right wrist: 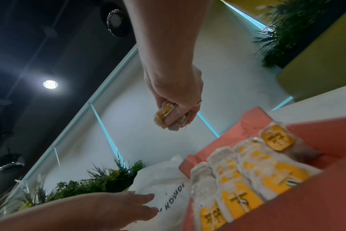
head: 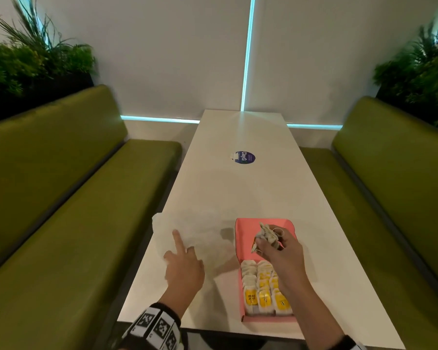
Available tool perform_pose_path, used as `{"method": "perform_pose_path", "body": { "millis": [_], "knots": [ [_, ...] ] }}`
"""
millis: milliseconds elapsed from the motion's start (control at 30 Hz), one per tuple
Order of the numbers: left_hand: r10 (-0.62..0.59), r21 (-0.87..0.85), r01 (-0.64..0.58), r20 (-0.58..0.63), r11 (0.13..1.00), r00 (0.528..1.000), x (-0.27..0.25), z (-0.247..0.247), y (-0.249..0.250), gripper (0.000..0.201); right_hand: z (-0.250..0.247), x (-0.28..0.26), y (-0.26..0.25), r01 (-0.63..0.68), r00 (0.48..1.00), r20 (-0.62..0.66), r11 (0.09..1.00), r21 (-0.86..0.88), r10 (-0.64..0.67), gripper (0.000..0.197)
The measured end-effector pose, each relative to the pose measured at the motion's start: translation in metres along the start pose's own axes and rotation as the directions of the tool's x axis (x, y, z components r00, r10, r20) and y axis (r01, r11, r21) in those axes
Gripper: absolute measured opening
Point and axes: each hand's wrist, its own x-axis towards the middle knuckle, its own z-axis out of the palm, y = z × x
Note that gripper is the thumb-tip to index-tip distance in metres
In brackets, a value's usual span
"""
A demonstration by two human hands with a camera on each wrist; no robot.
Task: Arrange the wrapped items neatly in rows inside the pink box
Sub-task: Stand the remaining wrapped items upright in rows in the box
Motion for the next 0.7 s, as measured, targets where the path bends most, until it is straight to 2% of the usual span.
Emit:
{"method": "perform_pose_path", "body": {
  "millis": [133, 233, 300, 400, 500, 567, 633, 700],
  "knots": [
    [0.043, -0.027, -0.039, 0.178, 0.999, 0.983, 0.001, 0.017, 0.007, 0.064, -0.017, -0.003, 0.004, -0.025, 0.999, -0.032, 1.000, -0.009, 0.024, 0.027],
    [0.055, -0.015, -0.053, 0.199, 0.998, 0.979, 0.000, 0.014, 0.008, 0.062, -0.027, -0.005, 0.002, -0.038, 0.999, -0.026, 0.997, -0.060, 0.037, 0.027],
    [0.085, -0.036, -0.081, 0.123, 0.996, 0.989, -0.004, 0.011, 0.007, 0.058, -0.032, -0.006, -0.001, -0.043, 0.999, 0.000, 0.994, -0.101, 0.043, 0.027],
    [0.135, -0.098, -0.141, -0.066, 0.985, 0.989, -0.011, 0.005, 0.005, 0.044, -0.036, -0.008, -0.006, -0.053, 0.996, 0.058, 0.986, -0.161, 0.063, 0.027],
    [0.136, -0.165, -0.155, -0.117, 0.974, 0.984, -0.014, -0.002, 0.005, 0.044, -0.039, -0.010, -0.006, -0.058, 0.991, 0.107, 0.973, -0.225, 0.084, 0.027],
    [0.116, -0.269, -0.150, -0.137, 0.952, 0.984, -0.012, -0.001, 0.005, 0.047, -0.041, -0.011, -0.006, -0.079, 0.987, 0.121, 0.969, -0.233, 0.109, 0.027],
    [0.096, -0.445, -0.180, -0.205, 0.877, 0.974, -0.010, 0.002, 0.003, 0.043, -0.043, -0.011, -0.007, -0.091, 0.984, 0.124, 0.964, -0.251, 0.126, 0.028],
    [0.081, -0.632, -0.247, -0.279, 0.735, 0.957, -0.011, 0.004, 0.000, 0.034, -0.045, -0.011, -0.008, -0.098, 0.983, 0.122, 0.958, -0.268, 0.134, 0.030]
  ]
}}
